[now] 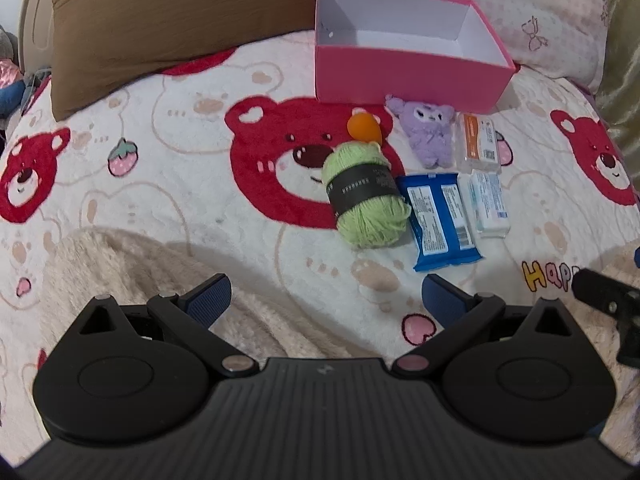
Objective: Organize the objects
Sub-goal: 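Move the left tool toward the green yarn ball and close around it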
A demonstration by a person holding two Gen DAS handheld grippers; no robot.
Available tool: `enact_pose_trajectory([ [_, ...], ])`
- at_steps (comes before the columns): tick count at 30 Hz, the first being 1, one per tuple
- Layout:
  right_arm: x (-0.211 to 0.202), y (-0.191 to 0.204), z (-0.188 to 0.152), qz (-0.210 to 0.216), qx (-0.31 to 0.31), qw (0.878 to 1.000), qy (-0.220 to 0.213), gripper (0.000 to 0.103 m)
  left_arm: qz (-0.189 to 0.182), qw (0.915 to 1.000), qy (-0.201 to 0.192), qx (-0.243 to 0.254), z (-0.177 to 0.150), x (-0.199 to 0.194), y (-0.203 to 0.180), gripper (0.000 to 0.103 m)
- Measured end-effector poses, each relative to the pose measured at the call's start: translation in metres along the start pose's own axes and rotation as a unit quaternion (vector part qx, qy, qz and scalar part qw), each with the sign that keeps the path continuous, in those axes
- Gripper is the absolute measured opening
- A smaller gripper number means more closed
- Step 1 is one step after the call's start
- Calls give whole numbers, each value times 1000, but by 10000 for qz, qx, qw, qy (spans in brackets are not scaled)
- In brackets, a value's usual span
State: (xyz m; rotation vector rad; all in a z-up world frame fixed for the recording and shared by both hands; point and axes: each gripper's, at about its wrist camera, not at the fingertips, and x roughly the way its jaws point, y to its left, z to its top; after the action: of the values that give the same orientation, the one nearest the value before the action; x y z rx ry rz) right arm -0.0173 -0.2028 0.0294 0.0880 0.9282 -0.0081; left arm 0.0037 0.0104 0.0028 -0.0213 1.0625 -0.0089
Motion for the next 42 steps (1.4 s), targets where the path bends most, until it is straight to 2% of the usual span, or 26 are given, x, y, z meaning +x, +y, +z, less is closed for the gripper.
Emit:
enact_pose_trajectory([
  [7,-8,8,15,800,-306,9962,-127,98,-80,9995,-186,253,39,-19,16,103],
  [11,-16,20,19,1507,-805,9824,-756,98,-212,9986,-205,429,60,-20,19,103],
  [15,-4,39,32,1785,-1151,9740,-790,98,-535,9977,-164,386,77,-12,21,103],
  [21,29,54,52,2066,-1338,9672,-628,98,-857,9951,-346,338,94,4,19,103],
  [23,38,58,56,2044,-1438,9663,-616,98,-903,9946,-393,327,98,12,17,103],
  [28,60,60,62,2079,-1325,9675,-559,98,-684,9953,-565,395,108,40,9,103],
  [31,80,61,66,2202,-1118,9684,-341,98,-696,9957,-477,387,115,58,5,102],
  [35,100,66,67,2303,-975,9682,-109,98,-882,9956,-318,64,117,77,13,102],
  [42,130,70,54,2206,-981,9704,-102,98,-876,9960,-81,-182,105,104,30,101],
])
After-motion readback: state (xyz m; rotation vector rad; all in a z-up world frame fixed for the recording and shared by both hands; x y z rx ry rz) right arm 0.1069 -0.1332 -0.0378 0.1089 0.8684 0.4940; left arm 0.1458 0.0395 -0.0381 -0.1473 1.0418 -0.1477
